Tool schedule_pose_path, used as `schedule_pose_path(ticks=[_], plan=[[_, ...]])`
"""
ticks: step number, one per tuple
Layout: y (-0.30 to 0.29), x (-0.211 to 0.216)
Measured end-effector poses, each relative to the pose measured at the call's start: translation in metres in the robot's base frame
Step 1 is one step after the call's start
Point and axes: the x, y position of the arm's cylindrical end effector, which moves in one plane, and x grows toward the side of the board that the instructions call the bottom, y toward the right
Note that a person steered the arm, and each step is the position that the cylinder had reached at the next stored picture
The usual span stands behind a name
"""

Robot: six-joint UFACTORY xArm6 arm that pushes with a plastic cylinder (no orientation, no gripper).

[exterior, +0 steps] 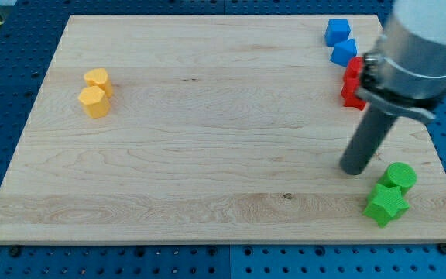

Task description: Push the green star into the green circle

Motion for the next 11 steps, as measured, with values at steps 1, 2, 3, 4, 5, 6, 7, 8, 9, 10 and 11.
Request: schedule_pose_path(ticks=[1,2,3,4,5,6,7,8,9,10,11], plan=[[-0.023,0.029],[-0.02,0.072],[-0.02,0.084],[-0.02,0.084],[-0.017,0.084],[-0.016,0.08],[-0.013,0.072],[-0.008,0.071],[0.001,0.071],[0.011,0.063],[0.013,0.063]])
